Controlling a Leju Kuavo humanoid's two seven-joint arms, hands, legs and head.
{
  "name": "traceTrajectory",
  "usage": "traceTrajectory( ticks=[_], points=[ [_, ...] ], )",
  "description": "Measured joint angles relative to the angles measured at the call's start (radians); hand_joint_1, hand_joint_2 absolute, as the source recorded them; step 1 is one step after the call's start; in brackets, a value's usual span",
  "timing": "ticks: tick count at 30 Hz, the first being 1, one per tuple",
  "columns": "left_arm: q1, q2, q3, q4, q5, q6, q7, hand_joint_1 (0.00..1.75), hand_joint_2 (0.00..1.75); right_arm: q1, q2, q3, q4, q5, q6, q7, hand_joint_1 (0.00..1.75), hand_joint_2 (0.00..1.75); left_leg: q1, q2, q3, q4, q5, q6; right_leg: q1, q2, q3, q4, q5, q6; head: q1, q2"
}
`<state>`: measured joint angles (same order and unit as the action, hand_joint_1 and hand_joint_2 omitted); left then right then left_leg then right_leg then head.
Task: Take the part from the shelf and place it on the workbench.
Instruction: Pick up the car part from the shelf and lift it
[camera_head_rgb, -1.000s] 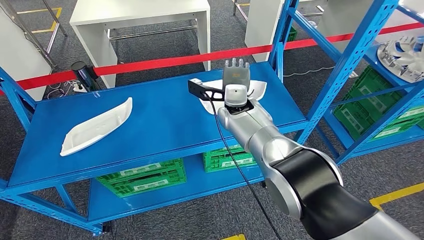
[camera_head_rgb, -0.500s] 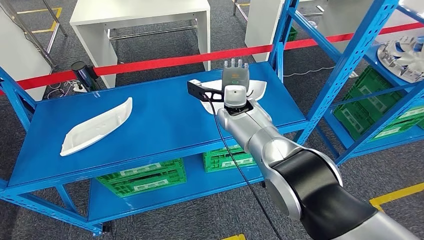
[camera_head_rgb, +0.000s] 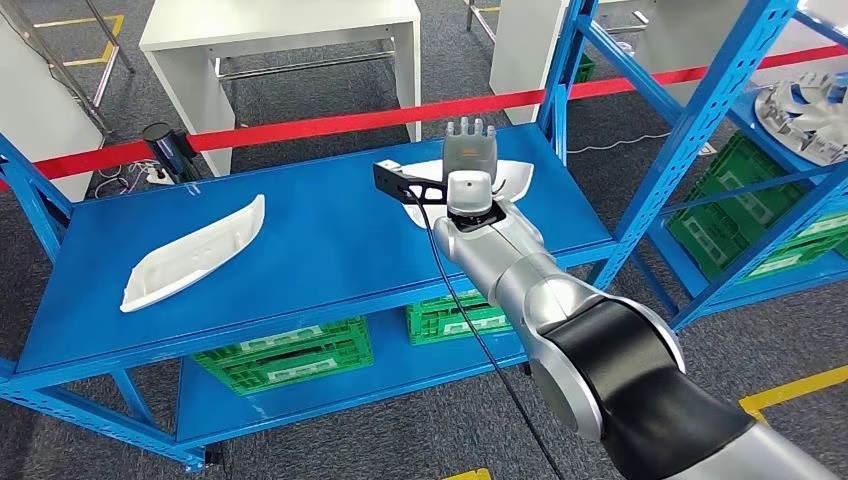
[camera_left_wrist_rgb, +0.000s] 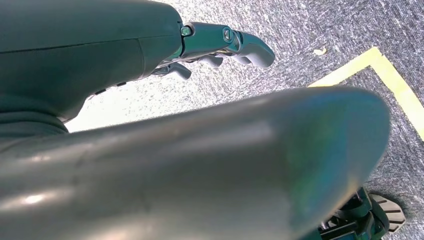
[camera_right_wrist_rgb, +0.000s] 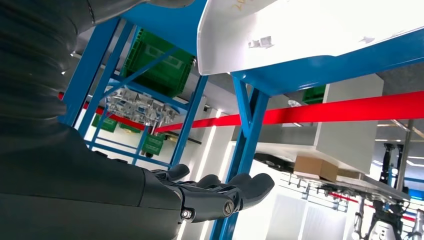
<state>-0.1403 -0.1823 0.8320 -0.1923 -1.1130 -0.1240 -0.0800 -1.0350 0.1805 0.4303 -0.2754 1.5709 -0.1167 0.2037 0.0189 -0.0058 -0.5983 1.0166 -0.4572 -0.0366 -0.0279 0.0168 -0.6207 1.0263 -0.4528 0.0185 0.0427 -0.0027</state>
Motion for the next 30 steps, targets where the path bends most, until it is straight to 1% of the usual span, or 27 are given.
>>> traceTrajectory(
  ticks=[30],
  points=[
    [-0.001,0.000,0.000,0.000,-0.003,0.000,0.007,0.00,0.00,0.000,0.000,0.000,0.000,0.000,0.003,0.007,0.00,1.75,0.000,0.000,0.000,0.000,0.000,0.000,0.000,0.000,0.000,0.000,0.000,0.000,0.000,0.000]
  ],
)
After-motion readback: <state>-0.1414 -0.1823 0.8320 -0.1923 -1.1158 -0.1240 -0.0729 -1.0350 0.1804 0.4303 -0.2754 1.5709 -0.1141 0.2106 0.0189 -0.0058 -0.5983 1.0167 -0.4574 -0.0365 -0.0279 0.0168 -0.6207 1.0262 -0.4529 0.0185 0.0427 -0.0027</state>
